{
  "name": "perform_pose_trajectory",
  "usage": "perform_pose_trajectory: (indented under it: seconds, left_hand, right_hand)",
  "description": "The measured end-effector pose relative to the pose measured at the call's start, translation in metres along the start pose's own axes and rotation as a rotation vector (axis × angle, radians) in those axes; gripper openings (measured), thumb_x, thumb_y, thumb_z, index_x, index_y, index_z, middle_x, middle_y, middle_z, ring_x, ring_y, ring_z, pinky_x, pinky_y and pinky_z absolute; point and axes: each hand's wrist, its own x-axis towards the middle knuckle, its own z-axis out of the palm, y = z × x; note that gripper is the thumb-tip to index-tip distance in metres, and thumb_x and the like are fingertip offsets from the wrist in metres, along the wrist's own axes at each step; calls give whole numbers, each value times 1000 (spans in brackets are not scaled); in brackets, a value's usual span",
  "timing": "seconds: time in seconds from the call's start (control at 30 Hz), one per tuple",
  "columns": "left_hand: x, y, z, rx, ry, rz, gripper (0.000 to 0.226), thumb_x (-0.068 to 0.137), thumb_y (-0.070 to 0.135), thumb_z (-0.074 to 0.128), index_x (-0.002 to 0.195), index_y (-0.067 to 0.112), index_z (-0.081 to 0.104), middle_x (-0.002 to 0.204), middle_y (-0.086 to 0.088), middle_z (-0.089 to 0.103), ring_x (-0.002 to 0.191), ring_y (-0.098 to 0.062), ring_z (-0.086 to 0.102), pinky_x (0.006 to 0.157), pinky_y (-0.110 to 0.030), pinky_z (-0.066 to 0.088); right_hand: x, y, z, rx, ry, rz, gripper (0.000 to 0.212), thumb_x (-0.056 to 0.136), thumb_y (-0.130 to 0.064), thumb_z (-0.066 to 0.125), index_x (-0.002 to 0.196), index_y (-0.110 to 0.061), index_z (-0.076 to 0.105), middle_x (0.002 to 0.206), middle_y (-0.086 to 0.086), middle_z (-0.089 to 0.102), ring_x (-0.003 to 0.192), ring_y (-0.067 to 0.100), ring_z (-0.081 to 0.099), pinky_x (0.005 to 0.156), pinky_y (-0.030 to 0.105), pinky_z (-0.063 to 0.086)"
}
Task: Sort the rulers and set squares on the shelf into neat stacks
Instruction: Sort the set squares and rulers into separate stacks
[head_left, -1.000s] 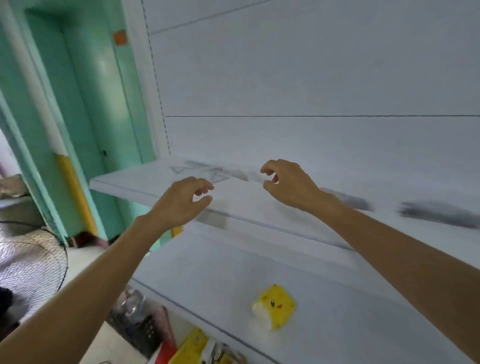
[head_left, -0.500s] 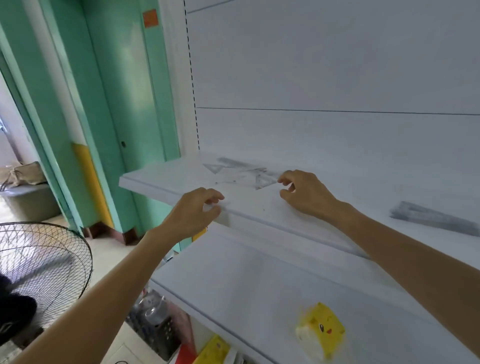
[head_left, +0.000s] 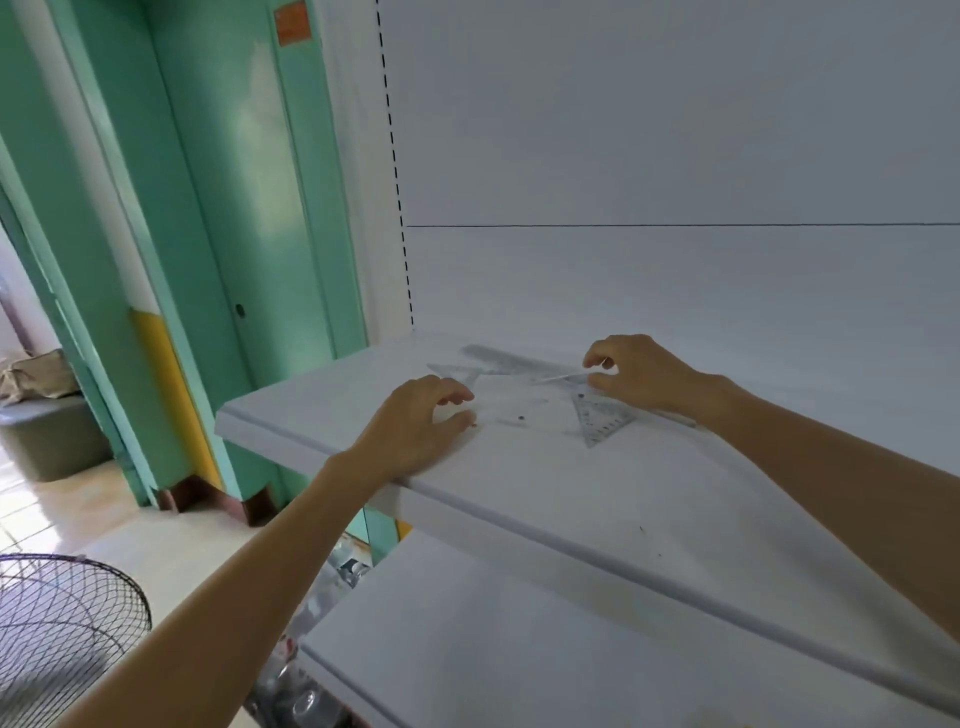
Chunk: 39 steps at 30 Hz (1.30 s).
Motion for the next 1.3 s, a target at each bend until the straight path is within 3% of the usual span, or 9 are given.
perform_pose_trajectory:
  seconds: [0.1,0.23,0.43,0.57,0.77,0.9,1.1,1.23,1.3]
  left_hand:
    - [17,-15,1,34,-133,16,37,86,44,57,118,25,57,126,5,56,117,-14,48,98,-27,33]
    - [33,-24,1,105,-257,47,61,75,66,55,124,30,52,126,3,54,116,-16,47,100,-36,37]
    - [43,-29,-6,132,-346,130,68,73,69,54,128,29,51,127,4,52,118,-17,44,97,-31,36]
    - [46,-30,-10,173,-358,207,60,79,64,52,125,26,55,118,2,56,108,-16,47,86,-26,34]
    - [45,-34,-10,119,-388,236,55,85,56,51,127,22,53,122,-1,54,118,-18,40,95,-31,36]
    - [43,-34,-14,156,-424,261,52,90,50,47,133,22,47,131,-5,51,124,-22,39,99,-35,35]
    - [35,-25,-23,323,-449,354,31,92,23,42,120,17,53,107,-11,50,106,-29,49,75,-33,41]
    - [25,-31,-32,313,-483,356,48,90,11,42,132,32,47,126,-10,49,116,-29,47,91,-38,43]
    - [15,-37,-38,325,-483,400,58,88,5,41,136,37,40,124,-7,51,113,-27,48,86,-35,42]
  right_hand:
    - [18,0,14,-27,-23,40,30,89,-20,53,117,-9,57,124,8,57,112,22,53,92,29,42]
    - [34,-6,31,-43,-42,64,40,89,-29,54,126,-13,52,132,6,53,119,23,49,93,29,37]
    - [42,-11,44,-160,-7,49,39,92,-38,49,123,-15,56,123,8,57,111,24,53,89,32,40]
    - [36,-19,43,-376,15,-17,30,97,-32,41,112,-14,60,107,8,57,98,25,53,80,34,42]
    - [20,-37,33,-361,175,23,27,97,-18,34,72,-11,43,71,3,46,68,19,43,61,27,28]
    - [0,-50,23,-340,238,65,22,97,-16,34,78,-10,43,74,8,52,65,25,48,62,35,37]
    - [-33,-66,18,-353,350,109,24,99,-20,31,87,-6,48,68,8,53,57,29,49,57,35,39]
    - [-57,-70,27,-406,320,103,23,98,-22,32,95,-10,52,83,7,62,70,33,56,63,37,42]
    - [-62,-70,31,-414,303,120,22,98,-22,33,98,-11,52,90,7,64,77,33,58,65,37,42]
